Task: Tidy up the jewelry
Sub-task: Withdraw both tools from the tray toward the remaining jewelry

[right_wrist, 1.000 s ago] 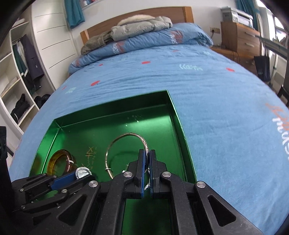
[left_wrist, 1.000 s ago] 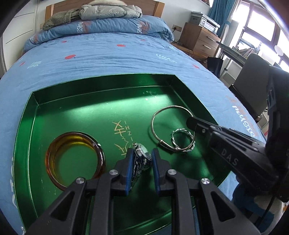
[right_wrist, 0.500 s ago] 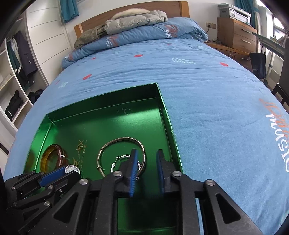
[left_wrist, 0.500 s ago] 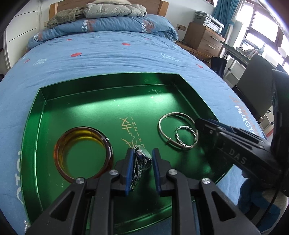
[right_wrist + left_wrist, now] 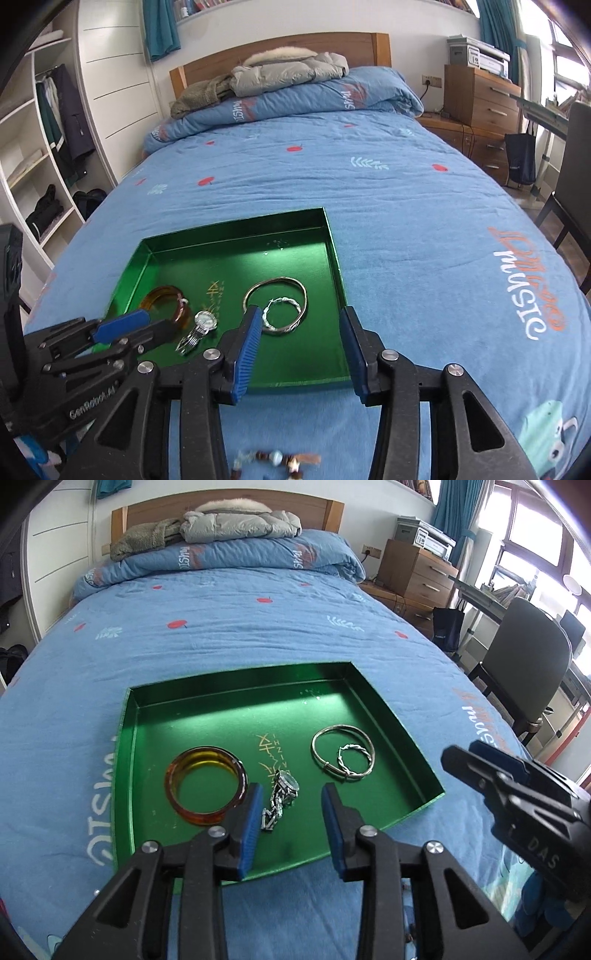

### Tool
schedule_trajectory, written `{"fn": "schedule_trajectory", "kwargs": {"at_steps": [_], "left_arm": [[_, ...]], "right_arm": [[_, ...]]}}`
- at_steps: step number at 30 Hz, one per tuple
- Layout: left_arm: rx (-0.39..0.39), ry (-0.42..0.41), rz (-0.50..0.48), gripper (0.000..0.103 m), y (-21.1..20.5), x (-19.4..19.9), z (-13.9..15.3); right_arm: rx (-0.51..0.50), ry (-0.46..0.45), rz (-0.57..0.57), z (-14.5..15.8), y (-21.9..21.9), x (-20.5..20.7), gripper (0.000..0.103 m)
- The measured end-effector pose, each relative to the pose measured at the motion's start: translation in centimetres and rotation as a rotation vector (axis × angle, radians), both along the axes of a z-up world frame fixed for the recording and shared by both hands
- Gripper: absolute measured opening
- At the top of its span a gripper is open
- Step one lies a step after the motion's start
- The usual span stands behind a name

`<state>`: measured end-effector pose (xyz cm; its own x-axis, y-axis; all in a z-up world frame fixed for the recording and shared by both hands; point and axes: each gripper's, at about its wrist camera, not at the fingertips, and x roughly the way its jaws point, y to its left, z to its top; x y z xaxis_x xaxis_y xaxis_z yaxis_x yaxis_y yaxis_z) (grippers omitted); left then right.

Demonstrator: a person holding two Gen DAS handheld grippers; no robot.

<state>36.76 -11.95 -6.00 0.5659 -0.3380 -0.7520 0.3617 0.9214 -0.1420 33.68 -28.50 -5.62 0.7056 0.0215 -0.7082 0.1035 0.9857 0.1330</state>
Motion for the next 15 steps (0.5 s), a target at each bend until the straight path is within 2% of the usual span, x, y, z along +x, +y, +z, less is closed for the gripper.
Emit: {"fn": "schedule_trajectory", "kwargs": {"at_steps": [4, 15], "left_arm": [[0.004, -0.034, 0.026, 0.031, 1.2, -2.1, 1.9], [0.000, -0.095, 0.074, 0.031, 5.0, -8.7, 5.6]], "right_arm": [[-0.009, -0.020, 0.006, 1.8, 0.6, -2.8, 0.049], [-0.008, -0.053, -0.022, 4.8, 1.6, -10.4, 0.051]]}}
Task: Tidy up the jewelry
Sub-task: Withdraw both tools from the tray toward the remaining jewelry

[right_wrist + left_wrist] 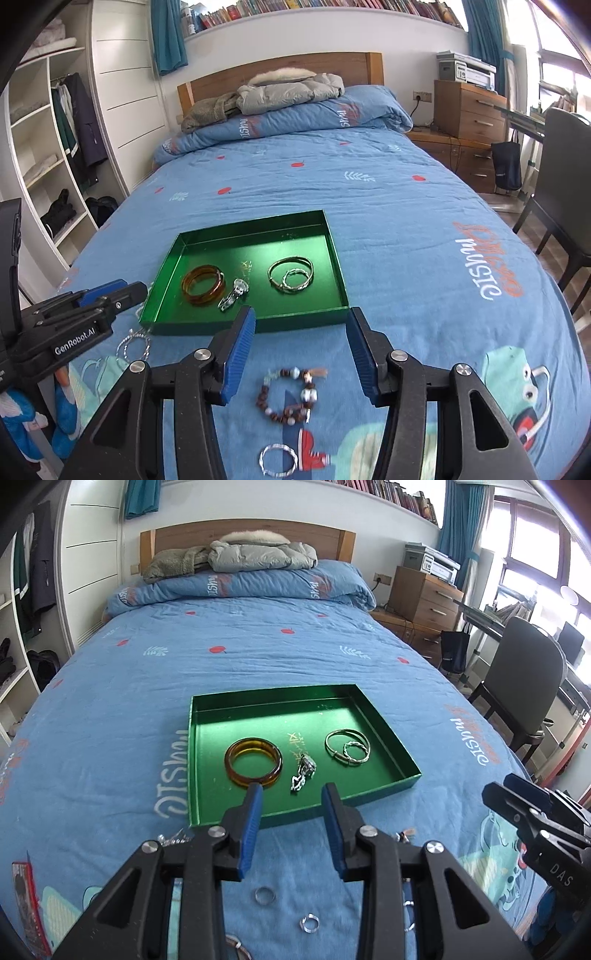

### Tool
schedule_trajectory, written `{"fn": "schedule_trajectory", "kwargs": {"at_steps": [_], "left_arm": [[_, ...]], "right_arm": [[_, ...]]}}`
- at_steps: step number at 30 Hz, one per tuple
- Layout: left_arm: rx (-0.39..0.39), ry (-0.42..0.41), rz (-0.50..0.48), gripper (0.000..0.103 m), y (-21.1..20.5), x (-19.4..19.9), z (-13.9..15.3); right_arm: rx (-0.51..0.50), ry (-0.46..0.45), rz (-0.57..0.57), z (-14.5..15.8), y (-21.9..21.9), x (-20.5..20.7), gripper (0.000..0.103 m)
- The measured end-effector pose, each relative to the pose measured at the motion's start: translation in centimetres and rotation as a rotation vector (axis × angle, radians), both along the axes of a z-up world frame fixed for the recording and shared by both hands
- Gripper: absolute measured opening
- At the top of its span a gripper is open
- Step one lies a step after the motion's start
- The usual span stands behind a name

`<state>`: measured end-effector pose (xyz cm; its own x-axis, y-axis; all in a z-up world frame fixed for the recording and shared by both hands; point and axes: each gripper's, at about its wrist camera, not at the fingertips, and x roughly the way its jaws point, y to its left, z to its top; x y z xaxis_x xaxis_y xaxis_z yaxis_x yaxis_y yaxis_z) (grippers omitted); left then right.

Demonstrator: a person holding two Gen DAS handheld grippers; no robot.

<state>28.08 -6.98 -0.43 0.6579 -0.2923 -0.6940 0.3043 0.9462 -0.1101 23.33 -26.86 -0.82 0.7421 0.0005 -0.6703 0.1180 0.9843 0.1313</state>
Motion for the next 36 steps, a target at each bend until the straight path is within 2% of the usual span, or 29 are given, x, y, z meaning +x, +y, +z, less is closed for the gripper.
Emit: {"fn": "schedule_trajectory", "kwargs": {"at_steps": [12, 21, 24, 28, 36], "left_arm": [[0.016, -0.070, 0.021, 0.031, 5.3, -7.9, 3.4], [0.018, -0.093, 0.094, 0.031, 11.1, -12.4, 5.3], [0.015, -0.102, 0.114, 0.038, 12.5, -13.6, 5.5], [0.016, -0.100, 0.134, 0.039, 13.8, -14.8, 4.5], [0.028, -0.008, 0.134, 0.038, 14.1, -14.4, -0.9]], "right_arm": [[0.009, -0.051, -0.007, 2.6, 1.2, -7.8, 0.051], [0.028, -0.091, 0.007, 3.3, 1.3, -12.6, 0.051], [0.042, -0.105, 0.008, 3.5, 1.1, -13.6, 0.051], [0.053, -0.104, 0.016, 2.9, 1.2, -14.6, 0.051], [0.056, -0.031, 0.028, -1.3, 1.5, -14.6, 0.050]]}}
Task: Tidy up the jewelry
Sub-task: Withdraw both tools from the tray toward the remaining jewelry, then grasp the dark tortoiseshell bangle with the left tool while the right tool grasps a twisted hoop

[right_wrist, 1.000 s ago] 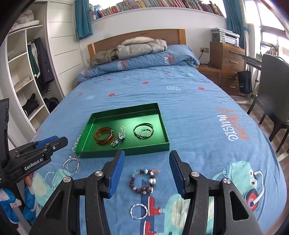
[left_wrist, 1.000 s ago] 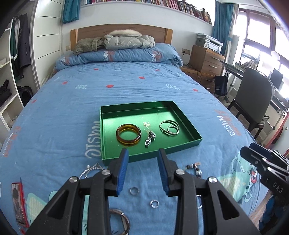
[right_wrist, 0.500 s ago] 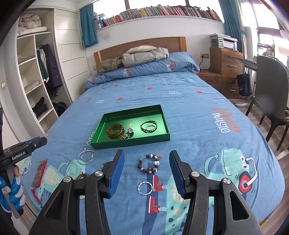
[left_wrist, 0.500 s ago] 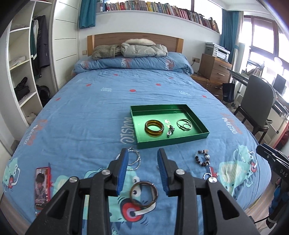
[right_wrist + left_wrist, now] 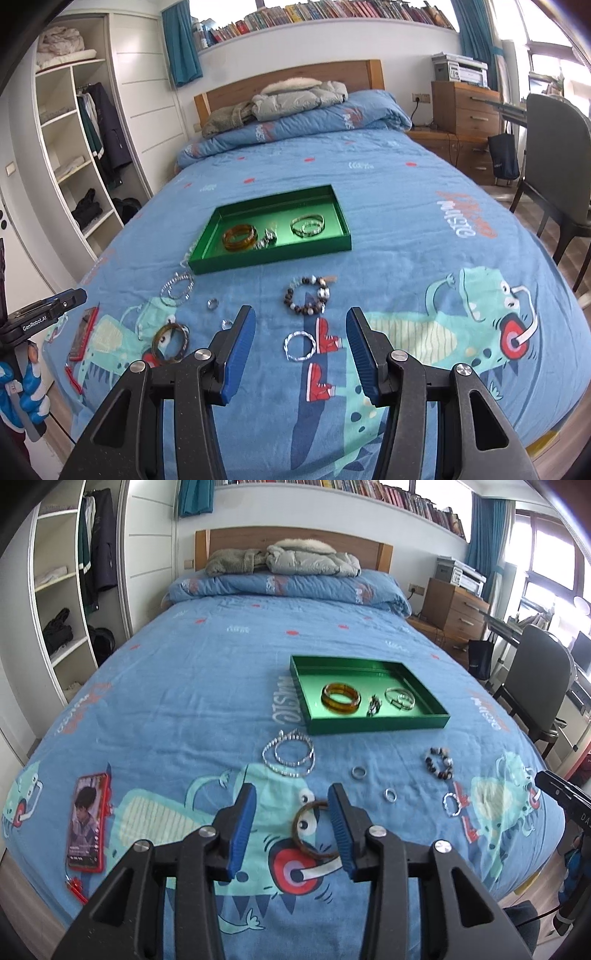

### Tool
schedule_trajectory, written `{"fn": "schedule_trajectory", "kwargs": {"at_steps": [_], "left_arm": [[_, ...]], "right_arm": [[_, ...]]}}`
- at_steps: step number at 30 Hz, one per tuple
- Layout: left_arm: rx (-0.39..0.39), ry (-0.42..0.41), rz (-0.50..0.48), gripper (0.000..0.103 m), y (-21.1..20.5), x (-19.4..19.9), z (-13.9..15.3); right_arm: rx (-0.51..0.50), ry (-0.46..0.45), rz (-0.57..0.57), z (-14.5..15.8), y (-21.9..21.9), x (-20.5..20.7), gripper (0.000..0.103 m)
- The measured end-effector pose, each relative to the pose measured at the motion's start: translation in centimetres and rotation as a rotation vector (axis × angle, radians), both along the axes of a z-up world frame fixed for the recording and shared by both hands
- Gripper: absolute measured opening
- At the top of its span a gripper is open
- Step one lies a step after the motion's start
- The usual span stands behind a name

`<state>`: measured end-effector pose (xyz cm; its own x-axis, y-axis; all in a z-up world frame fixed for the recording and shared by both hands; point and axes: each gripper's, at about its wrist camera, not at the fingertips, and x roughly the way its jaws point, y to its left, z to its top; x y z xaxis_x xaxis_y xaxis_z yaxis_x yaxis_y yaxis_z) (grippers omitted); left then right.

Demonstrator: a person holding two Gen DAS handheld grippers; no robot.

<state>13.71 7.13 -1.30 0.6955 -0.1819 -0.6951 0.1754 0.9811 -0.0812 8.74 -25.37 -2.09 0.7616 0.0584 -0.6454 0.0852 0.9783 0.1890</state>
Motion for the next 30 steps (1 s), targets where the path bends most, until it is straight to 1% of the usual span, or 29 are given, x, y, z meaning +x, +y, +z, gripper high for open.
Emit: {"fn": "schedule_trajectory", "kwargs": {"at_steps": [3, 14, 17, 20, 22, 24, 27, 30], "left_arm": [[-0.010, 0.028, -0.003, 0.038, 0.0, 0.4, -1.7], [-0.044, 0.121, -0.006, 0.038, -0.5, 2.8, -7.7], [-0.048, 0.133, 0.003, 0.038, -0.4, 3.6, -8.7], [-0.042, 0.151, 0.011, 0.038, -0.4, 4.5, -9.6], [-0.028, 0.153, 0.009, 0.039, -0.6, 4.8, -10.0], [-0.015, 0.158, 0.009, 0.038, -0.7, 5.1, -10.5], [-0.017, 0.170, 0.012, 0.038, -0.7, 5.4, -11.2], [-0.016, 0.178, 0.014, 0.038, -0.7, 5.7, -11.7]], "right_arm": [[0.010, 0.039, 0.007, -1.8, -0.2, 0.7, 0.046], [0.006, 0.135, 0.058, -7.2, 0.0, 4.2, 0.046], [-0.004, 0.160, 0.071, -8.4, 0.2, 5.2, 0.045], [-0.009, 0.182, 0.084, -9.6, 0.3, 6.1, 0.041], [-0.014, 0.198, 0.094, -10.2, 0.5, 6.8, 0.035], [-0.024, 0.214, 0.105, -10.8, 0.6, 7.3, 0.033], [-0.031, 0.233, 0.115, -11.4, 0.6, 8.2, 0.030], [-0.044, 0.253, 0.124, -12.0, 0.8, 8.9, 0.029]]}}
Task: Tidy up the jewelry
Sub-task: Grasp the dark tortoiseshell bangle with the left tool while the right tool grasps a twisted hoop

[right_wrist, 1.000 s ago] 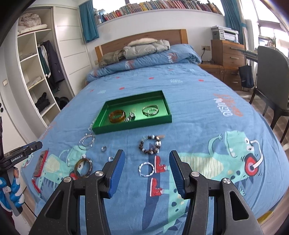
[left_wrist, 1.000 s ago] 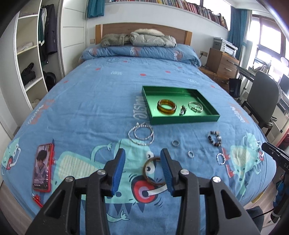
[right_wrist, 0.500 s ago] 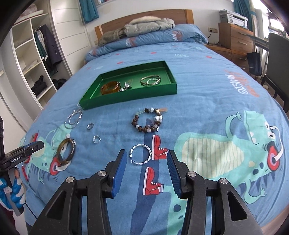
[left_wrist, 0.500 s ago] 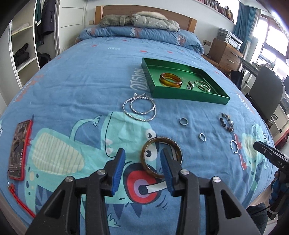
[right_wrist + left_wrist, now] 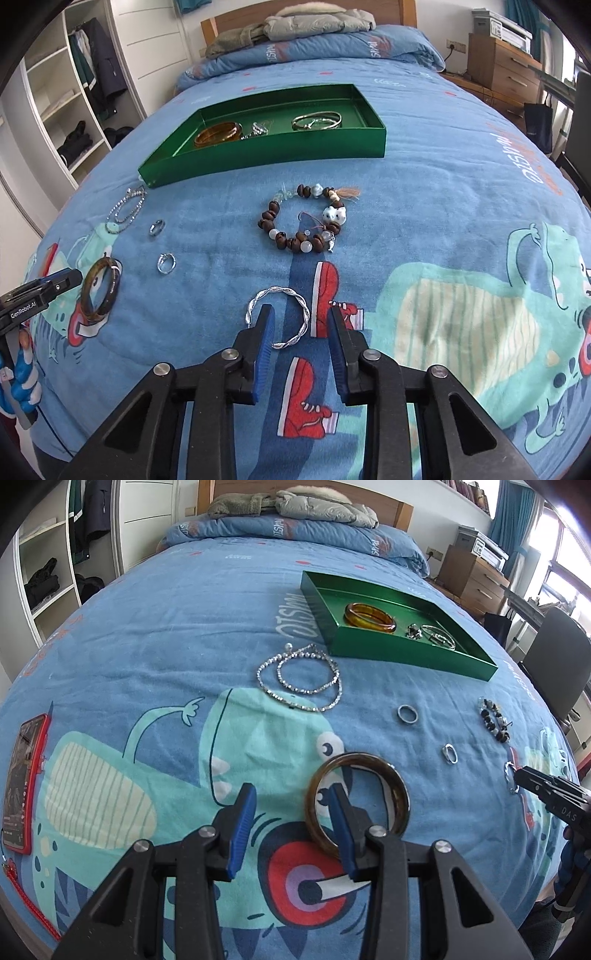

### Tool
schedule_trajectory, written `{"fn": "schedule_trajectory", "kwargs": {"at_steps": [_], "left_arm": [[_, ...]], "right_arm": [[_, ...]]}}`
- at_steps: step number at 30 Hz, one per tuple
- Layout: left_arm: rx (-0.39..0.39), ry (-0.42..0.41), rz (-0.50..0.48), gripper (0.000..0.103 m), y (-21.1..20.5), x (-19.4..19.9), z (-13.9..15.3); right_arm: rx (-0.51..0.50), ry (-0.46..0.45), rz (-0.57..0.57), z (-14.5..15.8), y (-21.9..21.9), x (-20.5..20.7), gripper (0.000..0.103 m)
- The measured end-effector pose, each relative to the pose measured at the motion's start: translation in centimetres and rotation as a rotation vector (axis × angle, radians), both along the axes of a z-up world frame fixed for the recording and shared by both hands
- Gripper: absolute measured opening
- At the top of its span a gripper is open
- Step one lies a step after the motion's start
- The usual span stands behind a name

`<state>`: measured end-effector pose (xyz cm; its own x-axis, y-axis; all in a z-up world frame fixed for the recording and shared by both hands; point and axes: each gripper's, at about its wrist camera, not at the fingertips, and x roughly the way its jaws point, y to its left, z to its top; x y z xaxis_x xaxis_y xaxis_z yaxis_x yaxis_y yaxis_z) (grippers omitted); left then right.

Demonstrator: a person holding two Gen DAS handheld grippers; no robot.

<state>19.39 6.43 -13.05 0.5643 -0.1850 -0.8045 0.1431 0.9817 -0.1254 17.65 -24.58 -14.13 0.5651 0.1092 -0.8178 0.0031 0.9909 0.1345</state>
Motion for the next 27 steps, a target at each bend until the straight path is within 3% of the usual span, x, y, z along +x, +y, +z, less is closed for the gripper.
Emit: {"fn": "schedule_trajectory", "kwargs": {"at_steps": [7, 16, 27], "left_arm": [[0.002, 0.029, -0.015, 0.038, -0.5, 0.3, -1.7], [0.059, 0.006, -0.039, 0.037, -1.8, 0.1, -2.7], [0.056, -0.030, -0.031, 0.032, -1.9, -0.5, -3.2]], "right_arm": [[-0.011, 0.033, 0.032, -1.1, 0.4, 1.0, 0.029], [-0.015, 0.057, 0.084, -1.6, 0.3, 1.6, 0.029], [-0.077, 0.032, 0.098, -2.1, 1.5, 1.6, 0.029]]}}
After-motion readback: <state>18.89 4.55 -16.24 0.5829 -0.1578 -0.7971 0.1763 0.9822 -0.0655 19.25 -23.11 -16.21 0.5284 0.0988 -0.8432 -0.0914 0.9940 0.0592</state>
